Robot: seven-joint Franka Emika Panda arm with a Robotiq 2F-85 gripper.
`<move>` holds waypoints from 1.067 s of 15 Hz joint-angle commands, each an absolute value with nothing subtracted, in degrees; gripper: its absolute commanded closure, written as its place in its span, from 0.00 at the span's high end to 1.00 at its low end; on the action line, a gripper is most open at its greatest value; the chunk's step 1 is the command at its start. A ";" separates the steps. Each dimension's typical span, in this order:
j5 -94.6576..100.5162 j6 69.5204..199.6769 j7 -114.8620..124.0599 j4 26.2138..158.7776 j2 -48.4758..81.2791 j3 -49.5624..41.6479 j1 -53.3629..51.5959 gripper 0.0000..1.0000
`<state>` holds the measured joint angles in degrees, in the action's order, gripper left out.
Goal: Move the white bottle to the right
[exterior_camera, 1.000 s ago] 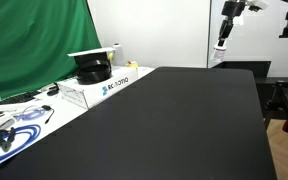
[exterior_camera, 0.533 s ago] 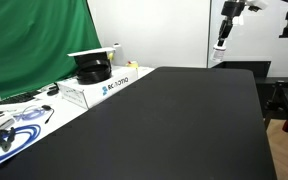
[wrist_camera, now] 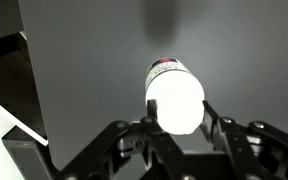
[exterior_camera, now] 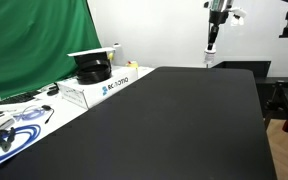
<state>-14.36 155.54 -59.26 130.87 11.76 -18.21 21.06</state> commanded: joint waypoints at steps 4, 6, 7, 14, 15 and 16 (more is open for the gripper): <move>-11.73 150.18 -54.69 116.95 23.83 -15.78 25.81 0.19; -9.62 149.50 -52.96 113.58 27.12 -16.18 26.86 0.19; -8.74 149.59 -52.25 112.17 28.53 -16.15 27.57 0.19; -8.82 149.77 -53.28 105.27 35.46 -11.94 34.70 0.19; -8.62 149.32 -53.11 104.56 36.22 -11.37 35.55 0.19; -8.29 149.31 -52.87 103.96 37.02 -10.97 36.22 0.19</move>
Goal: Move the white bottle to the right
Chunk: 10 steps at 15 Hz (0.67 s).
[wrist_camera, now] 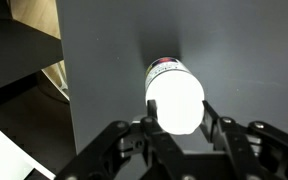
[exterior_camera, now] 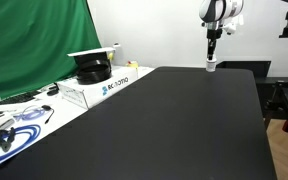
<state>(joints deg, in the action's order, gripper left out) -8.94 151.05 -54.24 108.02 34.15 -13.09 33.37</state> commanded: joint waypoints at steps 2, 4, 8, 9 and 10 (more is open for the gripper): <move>-7.88 149.02 -52.56 102.81 38.46 -10.27 37.38 0.19; -7.58 148.65 -52.29 101.73 39.60 -9.78 38.15 0.19; -7.46 147.52 -51.70 100.18 40.63 -9.09 38.98 0.55; -7.50 147.14 -51.81 100.19 40.27 -8.89 39.11 0.71; -7.49 146.72 -51.88 100.40 39.62 -8.77 39.11 0.76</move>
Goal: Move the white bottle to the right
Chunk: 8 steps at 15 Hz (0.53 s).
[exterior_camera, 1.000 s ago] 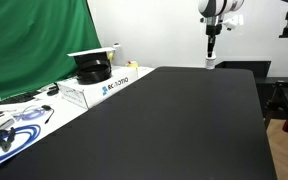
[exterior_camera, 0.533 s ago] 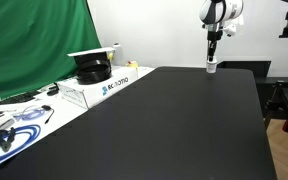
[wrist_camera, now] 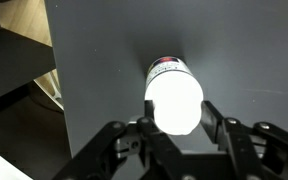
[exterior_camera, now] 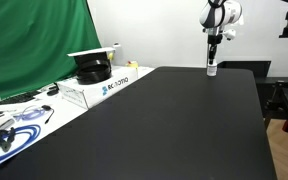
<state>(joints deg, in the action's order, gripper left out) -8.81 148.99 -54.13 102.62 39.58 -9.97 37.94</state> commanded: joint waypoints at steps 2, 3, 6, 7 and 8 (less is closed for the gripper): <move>-7.22 146.12 -51.72 101.25 37.75 -8.91 38.68 0.90; -7.13 145.84 -51.92 101.93 36.40 -8.84 38.52 0.96; -6.85 145.72 -52.13 104.11 32.17 -8.90 37.88 1.00; -6.76 145.67 -52.34 104.61 30.89 -8.84 37.80 1.00; -6.61 145.70 -52.37 105.10 29.72 -8.94 37.64 1.00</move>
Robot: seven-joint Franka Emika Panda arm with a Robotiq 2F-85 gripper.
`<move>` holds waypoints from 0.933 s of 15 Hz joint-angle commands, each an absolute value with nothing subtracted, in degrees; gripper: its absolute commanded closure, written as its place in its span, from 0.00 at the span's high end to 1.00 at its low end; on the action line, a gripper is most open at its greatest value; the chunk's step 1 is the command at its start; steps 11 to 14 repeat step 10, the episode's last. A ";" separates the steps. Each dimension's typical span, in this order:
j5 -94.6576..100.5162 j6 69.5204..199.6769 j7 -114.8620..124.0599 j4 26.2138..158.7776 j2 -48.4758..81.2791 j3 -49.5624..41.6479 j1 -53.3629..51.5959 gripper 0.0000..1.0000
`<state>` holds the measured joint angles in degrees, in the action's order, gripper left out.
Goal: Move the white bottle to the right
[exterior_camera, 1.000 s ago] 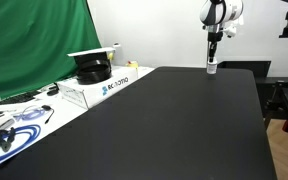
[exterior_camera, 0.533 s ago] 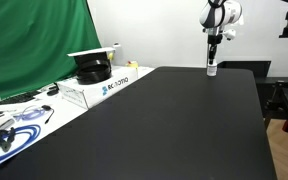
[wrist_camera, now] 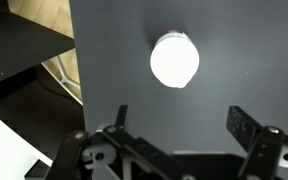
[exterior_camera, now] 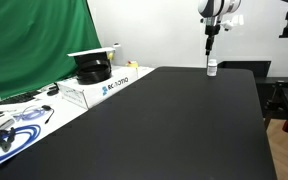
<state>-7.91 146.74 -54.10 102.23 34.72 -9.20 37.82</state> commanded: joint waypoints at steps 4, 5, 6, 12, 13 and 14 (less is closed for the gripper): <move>-6.90 145.96 -53.76 104.17 29.67 -8.76 37.94 0.99; -6.64 145.88 -53.83 105.10 28.63 -8.91 37.80 0.99; -6.54 145.86 -53.88 105.86 27.88 -9.00 37.71 1.00; -6.56 145.87 -53.91 106.85 27.34 -9.07 37.62 1.00; -6.56 145.87 -53.91 106.85 27.34 -9.07 37.62 1.00; -6.56 145.87 -53.91 106.85 27.34 -9.07 37.62 1.00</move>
